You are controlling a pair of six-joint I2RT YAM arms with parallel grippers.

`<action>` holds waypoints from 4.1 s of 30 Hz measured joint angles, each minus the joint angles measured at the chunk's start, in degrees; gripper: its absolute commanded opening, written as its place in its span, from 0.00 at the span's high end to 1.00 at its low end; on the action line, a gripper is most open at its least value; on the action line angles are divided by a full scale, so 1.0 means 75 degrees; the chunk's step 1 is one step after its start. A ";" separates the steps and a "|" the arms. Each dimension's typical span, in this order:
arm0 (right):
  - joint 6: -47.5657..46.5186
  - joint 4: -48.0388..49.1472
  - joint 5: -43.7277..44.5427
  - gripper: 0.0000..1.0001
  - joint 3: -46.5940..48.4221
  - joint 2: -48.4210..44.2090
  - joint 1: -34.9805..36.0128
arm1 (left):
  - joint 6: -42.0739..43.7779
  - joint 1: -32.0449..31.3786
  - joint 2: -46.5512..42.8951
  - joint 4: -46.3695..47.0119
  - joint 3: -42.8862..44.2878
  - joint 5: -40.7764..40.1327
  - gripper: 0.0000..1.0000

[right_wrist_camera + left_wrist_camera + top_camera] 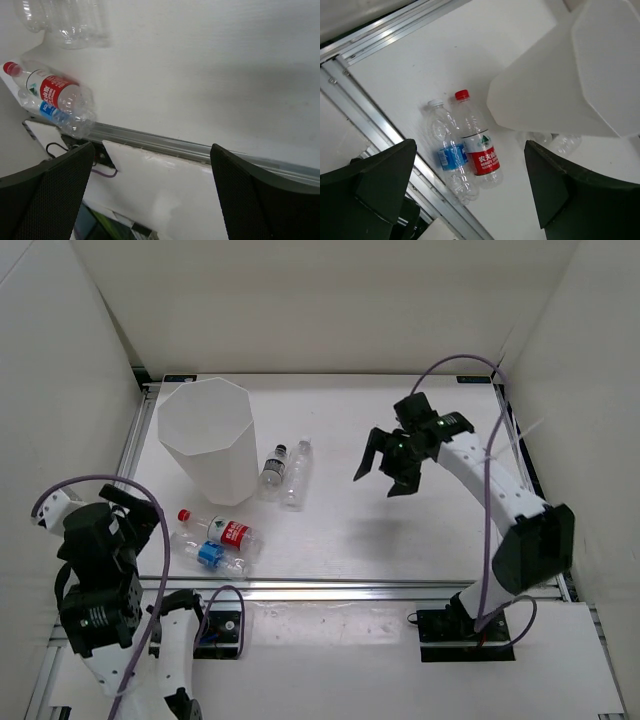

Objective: Put the plastic bottles in the bin

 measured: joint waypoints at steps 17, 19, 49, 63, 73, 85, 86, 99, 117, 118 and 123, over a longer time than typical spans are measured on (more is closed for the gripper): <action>-0.0530 0.0848 -0.1781 0.00 0.4237 0.5619 0.0020 | 0.0933 -0.0414 0.0277 0.0289 0.0437 0.2232 0.00; -0.0490 0.0953 -0.1976 0.00 0.4485 0.5922 0.0044 | 0.0938 -0.0414 0.0248 0.0294 0.0428 0.2285 0.00; -0.0093 0.1612 -0.1670 0.78 0.3439 0.4873 0.0699 | 0.1192 -0.1055 0.0216 0.0405 0.0525 0.2165 0.00; -0.0743 0.4039 -0.0898 0.59 0.9189 0.4575 0.2847 | 0.0831 -0.1501 0.0262 0.0533 0.0003 0.2154 0.00; -0.1903 0.4873 0.0297 0.00 0.8988 0.5799 0.3217 | 0.1035 -0.1536 0.0615 0.0058 0.0420 0.2305 0.00; -0.2232 0.4377 0.0673 0.01 0.7207 0.3174 0.1990 | 0.0592 -0.1547 0.0341 0.0656 -0.0271 0.2259 0.00; -0.2259 0.4415 0.0562 0.01 0.6764 0.2862 0.1641 | 0.0536 -0.1547 0.0280 0.0720 -0.0370 0.2247 0.00; -0.3156 0.4092 -0.1667 0.07 0.5616 0.6543 0.0839 | 0.0047 -0.1547 -0.0189 0.0845 -0.1003 0.2250 0.00; -0.2122 0.4677 -0.4535 0.00 0.6196 0.8300 0.0988 | 0.0146 -0.1547 -0.0303 0.0189 -0.1043 0.2256 0.00; -0.2092 0.4666 -0.4549 0.00 0.6088 0.8326 0.1035 | 0.0152 -0.1547 -0.0300 0.0160 -0.1043 0.2235 0.00; -0.2014 0.4602 -0.4759 0.51 0.5989 0.8443 0.1174 | 0.0178 -0.1547 -0.0303 0.0015 -0.1043 0.2192 0.00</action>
